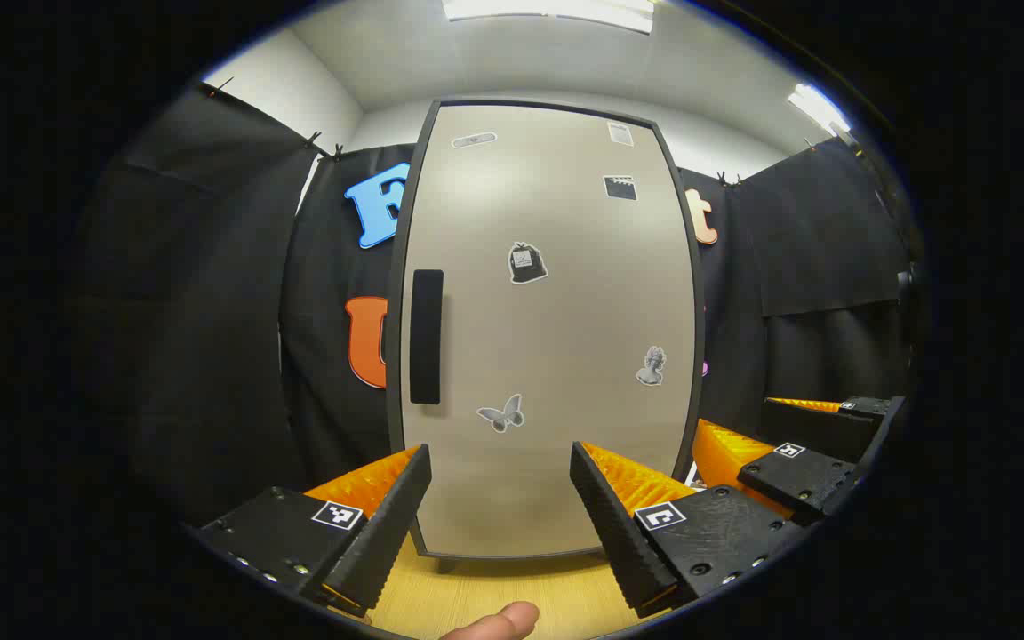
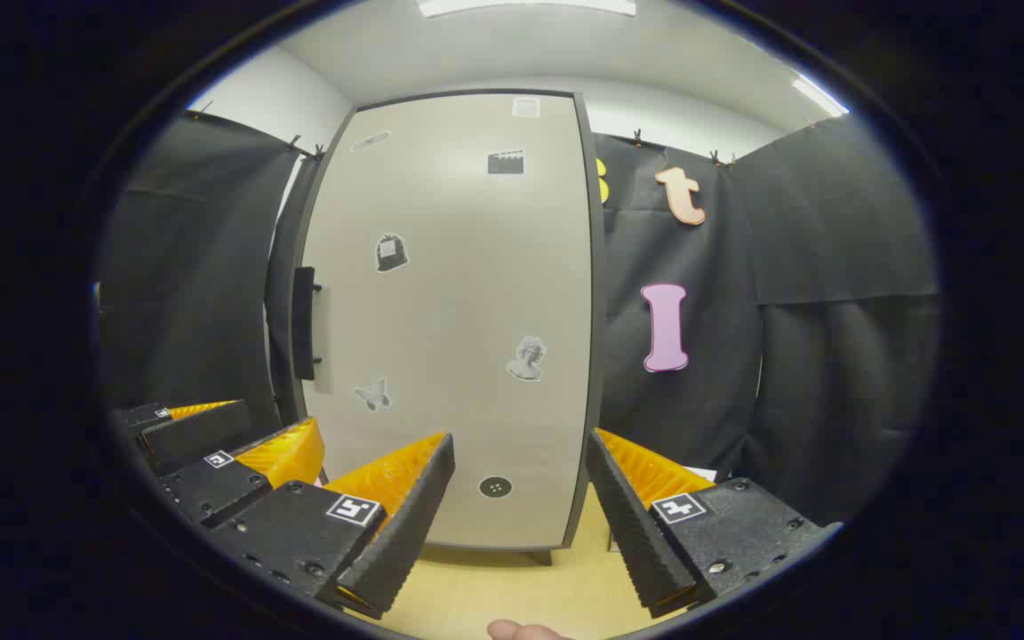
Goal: Open the cabinet door with the right hand, grasp the bottle in the cabinet with the left hand and place it on the coaster, then close the cabinet door with the right hand.
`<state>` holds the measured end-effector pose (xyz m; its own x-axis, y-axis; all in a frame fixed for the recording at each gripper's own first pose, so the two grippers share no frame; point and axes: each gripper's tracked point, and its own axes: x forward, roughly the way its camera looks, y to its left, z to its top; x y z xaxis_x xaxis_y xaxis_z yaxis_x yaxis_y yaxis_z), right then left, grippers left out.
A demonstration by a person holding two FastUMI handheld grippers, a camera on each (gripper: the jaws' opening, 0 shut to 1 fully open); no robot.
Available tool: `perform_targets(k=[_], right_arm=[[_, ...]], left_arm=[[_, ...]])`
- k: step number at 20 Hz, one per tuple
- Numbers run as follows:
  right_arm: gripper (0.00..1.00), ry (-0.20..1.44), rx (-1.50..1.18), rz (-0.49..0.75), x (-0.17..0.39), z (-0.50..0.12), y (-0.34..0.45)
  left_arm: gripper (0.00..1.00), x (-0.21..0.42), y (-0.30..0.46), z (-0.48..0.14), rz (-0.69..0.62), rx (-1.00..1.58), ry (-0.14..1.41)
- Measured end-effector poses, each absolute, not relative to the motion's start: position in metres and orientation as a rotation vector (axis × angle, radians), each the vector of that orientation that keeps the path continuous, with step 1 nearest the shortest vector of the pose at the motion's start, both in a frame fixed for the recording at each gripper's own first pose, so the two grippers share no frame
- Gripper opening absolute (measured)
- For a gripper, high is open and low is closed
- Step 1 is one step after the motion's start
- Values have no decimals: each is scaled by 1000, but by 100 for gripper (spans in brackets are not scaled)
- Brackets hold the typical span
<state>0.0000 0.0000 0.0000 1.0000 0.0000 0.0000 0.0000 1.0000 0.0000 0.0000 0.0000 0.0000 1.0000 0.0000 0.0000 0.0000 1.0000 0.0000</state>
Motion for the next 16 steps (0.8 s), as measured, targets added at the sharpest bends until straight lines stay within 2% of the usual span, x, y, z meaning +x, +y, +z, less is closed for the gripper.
perform_targets(k=[1,16], right_arm=[[96,2,0,2,0,-1,0],[96,26,-3,37,-3,-5,5]], left_arm=[[95,-1,1,0,5,0,0],[95,-5,6,2,47,19,-7]])
